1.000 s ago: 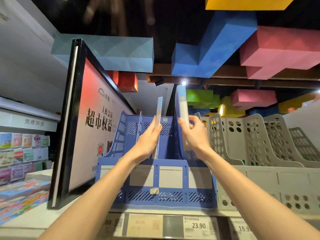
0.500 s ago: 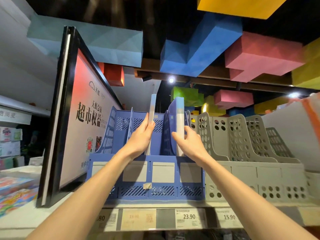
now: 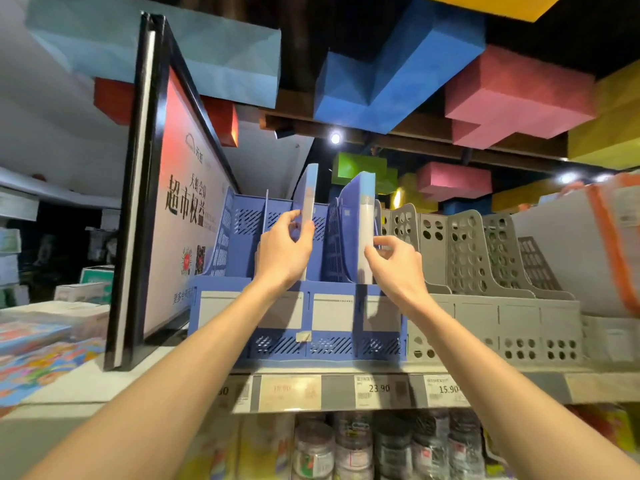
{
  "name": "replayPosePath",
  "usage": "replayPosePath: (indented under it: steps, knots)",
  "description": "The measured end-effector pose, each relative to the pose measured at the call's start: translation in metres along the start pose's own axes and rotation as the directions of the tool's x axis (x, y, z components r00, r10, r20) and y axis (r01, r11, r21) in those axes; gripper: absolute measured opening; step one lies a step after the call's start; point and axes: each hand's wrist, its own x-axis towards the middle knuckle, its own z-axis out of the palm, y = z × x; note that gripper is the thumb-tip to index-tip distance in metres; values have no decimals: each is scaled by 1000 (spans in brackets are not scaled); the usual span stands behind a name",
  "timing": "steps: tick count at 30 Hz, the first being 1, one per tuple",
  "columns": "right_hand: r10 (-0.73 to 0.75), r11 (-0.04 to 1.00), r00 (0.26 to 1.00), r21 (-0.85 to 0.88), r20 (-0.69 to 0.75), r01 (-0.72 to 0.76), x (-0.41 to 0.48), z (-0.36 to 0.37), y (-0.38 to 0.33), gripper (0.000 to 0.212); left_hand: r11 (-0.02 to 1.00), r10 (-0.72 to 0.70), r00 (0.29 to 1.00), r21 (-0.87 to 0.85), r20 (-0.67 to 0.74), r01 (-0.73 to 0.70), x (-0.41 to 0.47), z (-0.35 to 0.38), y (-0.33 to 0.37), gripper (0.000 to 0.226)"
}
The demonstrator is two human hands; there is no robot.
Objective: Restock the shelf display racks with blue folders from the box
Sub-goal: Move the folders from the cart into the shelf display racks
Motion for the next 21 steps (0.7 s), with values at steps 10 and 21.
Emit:
replayPosePath:
  steps: [10, 21]
  knots:
    - [-30, 955, 992, 289, -124, 65, -12, -16, -28, 14, 997, 65, 993, 53, -96, -60, -51, -28, 38, 17]
    - [-220, 735, 966, 675, 137, 72, -102, 56, -104, 14, 983, 137, 949, 155, -283, -96, -130, -143, 61, 22]
